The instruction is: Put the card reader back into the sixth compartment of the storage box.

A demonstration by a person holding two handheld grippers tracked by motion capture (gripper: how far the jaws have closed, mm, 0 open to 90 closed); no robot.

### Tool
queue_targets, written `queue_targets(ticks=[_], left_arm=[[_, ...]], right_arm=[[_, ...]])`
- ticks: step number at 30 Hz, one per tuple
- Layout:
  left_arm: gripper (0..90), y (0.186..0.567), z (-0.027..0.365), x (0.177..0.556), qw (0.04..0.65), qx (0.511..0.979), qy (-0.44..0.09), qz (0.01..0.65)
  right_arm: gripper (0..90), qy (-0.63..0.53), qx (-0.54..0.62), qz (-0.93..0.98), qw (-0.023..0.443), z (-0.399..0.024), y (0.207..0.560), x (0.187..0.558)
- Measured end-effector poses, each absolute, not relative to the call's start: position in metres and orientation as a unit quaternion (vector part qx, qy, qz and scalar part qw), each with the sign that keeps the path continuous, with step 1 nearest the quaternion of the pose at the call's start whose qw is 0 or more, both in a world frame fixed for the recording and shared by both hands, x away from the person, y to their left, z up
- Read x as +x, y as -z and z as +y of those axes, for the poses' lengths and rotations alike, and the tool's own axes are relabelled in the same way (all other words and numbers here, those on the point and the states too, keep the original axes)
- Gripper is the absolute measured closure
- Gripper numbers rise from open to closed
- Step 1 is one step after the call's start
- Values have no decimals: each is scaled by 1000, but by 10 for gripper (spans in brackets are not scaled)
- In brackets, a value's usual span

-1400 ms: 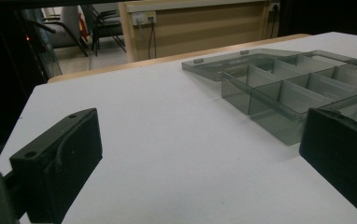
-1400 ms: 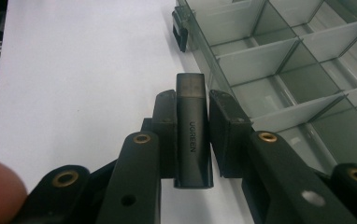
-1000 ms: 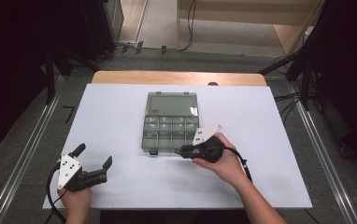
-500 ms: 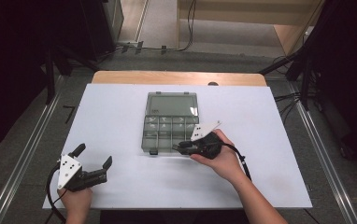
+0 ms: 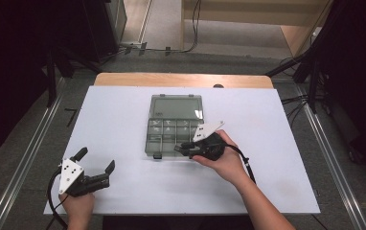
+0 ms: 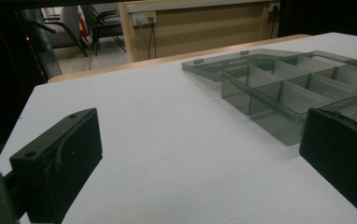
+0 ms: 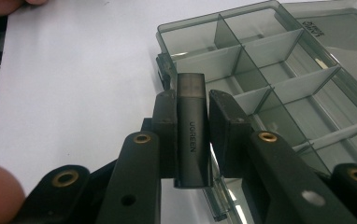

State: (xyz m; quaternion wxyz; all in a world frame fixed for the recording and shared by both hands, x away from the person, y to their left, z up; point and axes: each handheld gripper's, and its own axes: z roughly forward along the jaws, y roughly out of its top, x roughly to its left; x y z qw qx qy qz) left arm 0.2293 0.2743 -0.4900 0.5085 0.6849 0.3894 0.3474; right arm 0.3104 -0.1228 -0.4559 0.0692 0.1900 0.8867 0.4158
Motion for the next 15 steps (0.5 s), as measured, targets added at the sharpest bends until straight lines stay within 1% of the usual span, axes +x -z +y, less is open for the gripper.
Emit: queue_targets(ticks=[15], left_arm=[[0,490,274,229,509,685,-348,389]], right_arm=[[713,-421,196,883,71,-115,454,315]])
